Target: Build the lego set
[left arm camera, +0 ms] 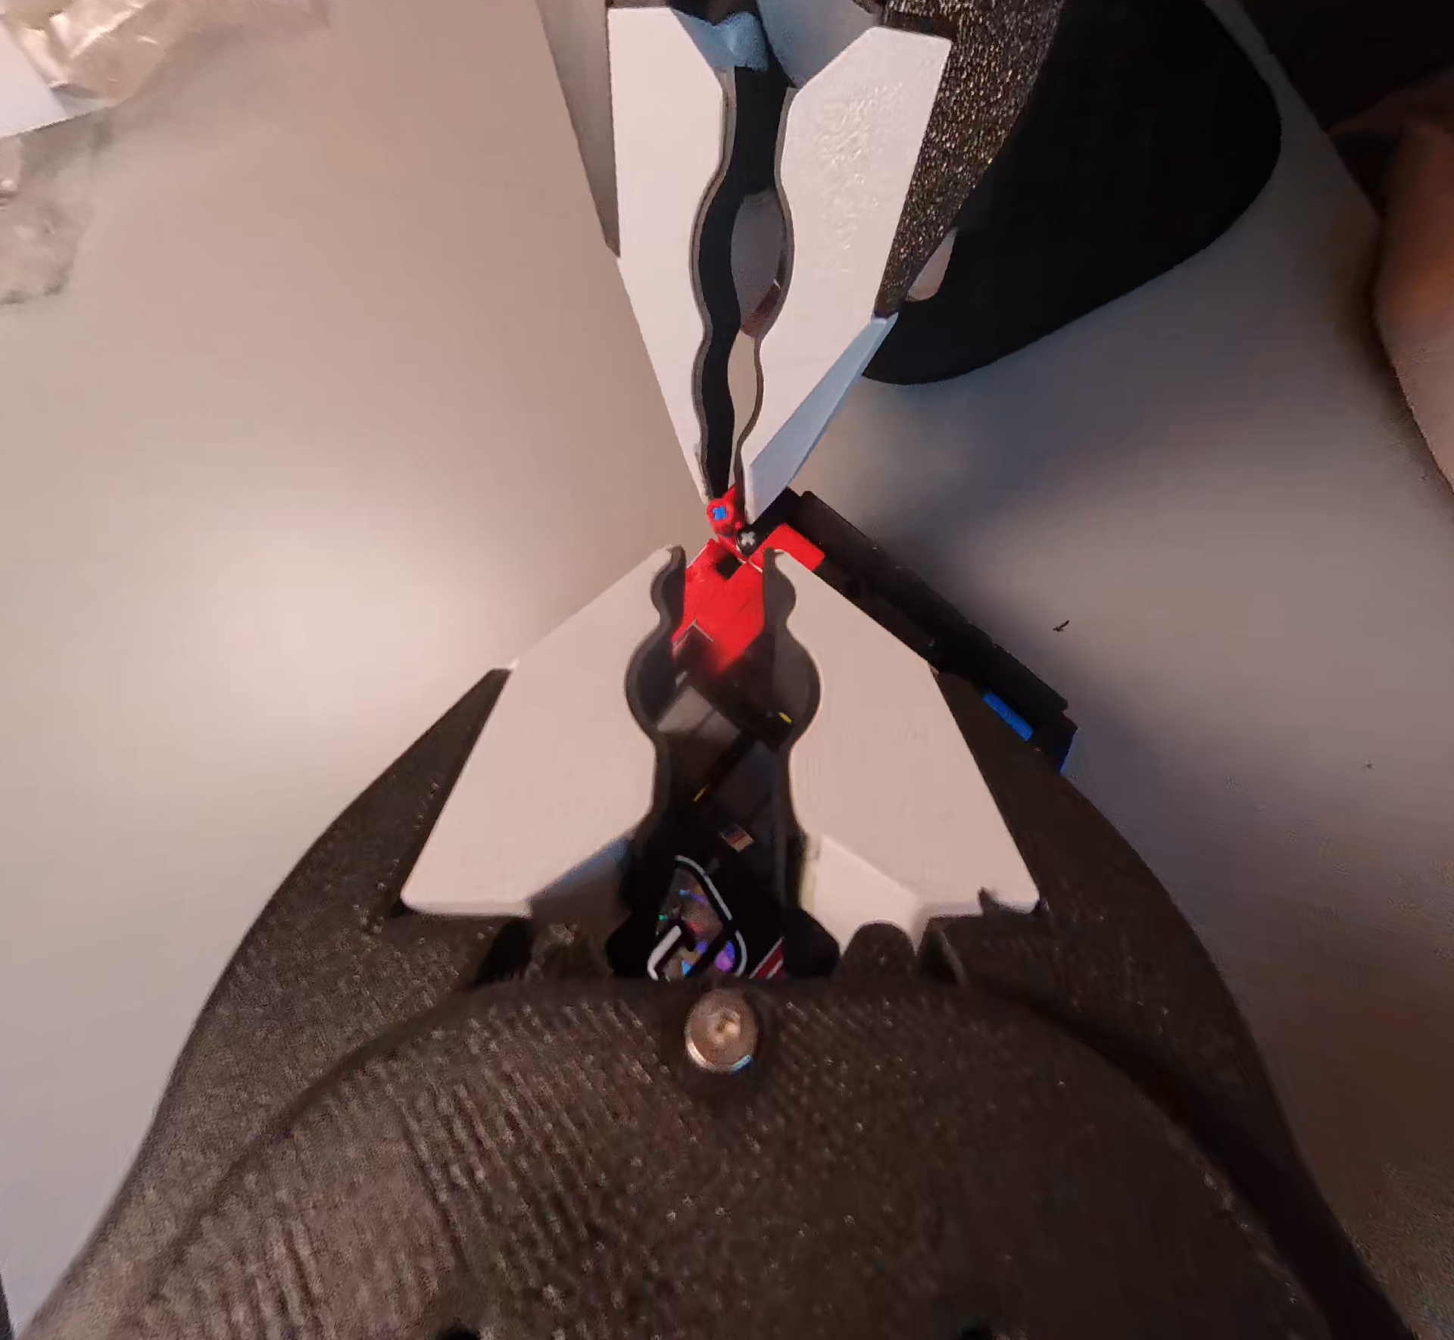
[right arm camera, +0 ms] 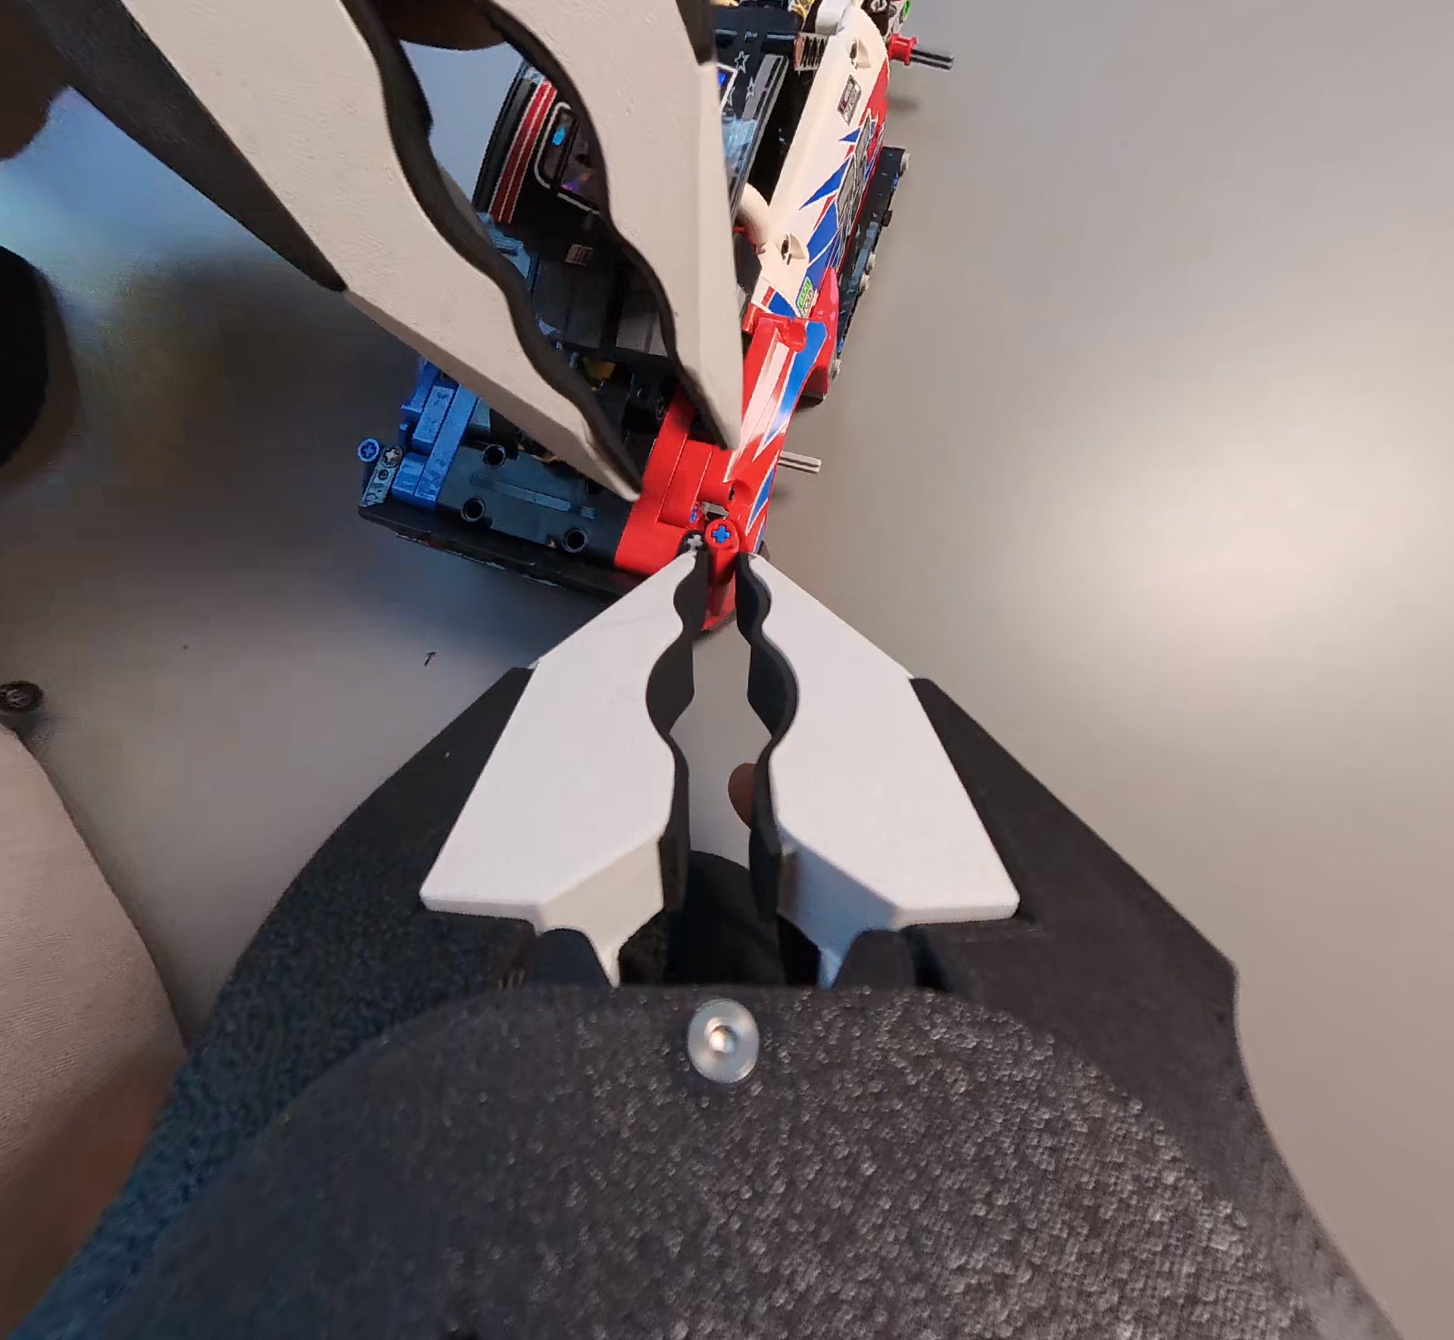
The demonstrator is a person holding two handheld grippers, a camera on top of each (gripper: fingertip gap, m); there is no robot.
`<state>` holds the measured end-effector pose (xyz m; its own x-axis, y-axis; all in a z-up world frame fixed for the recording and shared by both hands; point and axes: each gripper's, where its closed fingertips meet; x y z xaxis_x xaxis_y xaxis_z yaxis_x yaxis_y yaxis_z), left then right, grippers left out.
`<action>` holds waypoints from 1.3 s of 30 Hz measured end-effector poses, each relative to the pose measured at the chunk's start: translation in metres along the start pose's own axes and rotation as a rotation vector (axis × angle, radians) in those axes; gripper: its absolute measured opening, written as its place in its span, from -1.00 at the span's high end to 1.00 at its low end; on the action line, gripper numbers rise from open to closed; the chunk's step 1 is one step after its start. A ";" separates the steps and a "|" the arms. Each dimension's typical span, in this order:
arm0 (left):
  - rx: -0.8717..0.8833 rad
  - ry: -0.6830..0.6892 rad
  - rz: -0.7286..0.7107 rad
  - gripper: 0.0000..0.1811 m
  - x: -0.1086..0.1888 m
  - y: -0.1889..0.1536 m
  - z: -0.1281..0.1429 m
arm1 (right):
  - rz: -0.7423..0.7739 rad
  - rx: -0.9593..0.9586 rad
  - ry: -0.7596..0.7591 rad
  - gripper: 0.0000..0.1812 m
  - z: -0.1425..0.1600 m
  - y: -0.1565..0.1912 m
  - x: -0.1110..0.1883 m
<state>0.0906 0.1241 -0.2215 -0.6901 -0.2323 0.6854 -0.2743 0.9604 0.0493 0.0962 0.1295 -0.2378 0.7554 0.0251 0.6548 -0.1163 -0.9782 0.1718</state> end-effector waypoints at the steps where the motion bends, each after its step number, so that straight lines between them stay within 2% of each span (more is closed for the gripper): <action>1: -0.017 0.016 0.025 0.84 -0.003 0.001 -0.001 | -0.005 -0.005 0.000 0.96 0.000 0.001 -0.001; 8: -0.132 0.141 0.107 0.86 -0.019 0.003 0.003 | -0.016 -0.032 -0.008 0.96 0.000 0.000 0.000; 11: -0.142 0.143 0.130 0.95 -0.021 0.002 0.002 | -0.015 -0.043 -0.014 0.96 0.001 -0.002 0.000; 20: -0.173 0.139 0.161 0.97 -0.022 -0.004 0.003 | -0.064 -0.039 -0.037 0.88 0.001 0.001 0.003; 27: -0.184 0.131 0.184 1.00 -0.022 -0.006 0.005 | -0.092 0.007 -0.027 0.95 -0.001 0.005 0.002; 34: -0.190 0.122 0.135 1.00 -0.021 0.000 0.005 | -0.089 0.022 -0.013 1.00 0.000 0.001 0.002; 36: -0.166 0.070 0.071 0.99 -0.012 0.007 -0.004 | -0.070 0.015 -0.034 0.98 0.000 -0.006 0.009; 39: -0.111 -0.021 -0.038 0.88 0.011 0.014 -0.014 | -0.080 0.073 -0.033 0.92 0.012 -0.008 0.022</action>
<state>0.0886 0.1369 -0.2026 -0.6949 -0.2713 0.6660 -0.2259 0.9616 0.1560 0.1209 0.1354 -0.2336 0.7812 0.0984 0.6165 -0.0082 -0.9858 0.1677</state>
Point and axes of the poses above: each gripper's, where its closed fingertips meet, x back along the fingers, z out of its underside, y = z × x across the jaws, and after that the axes turned 5 degrees about -y, right-handed
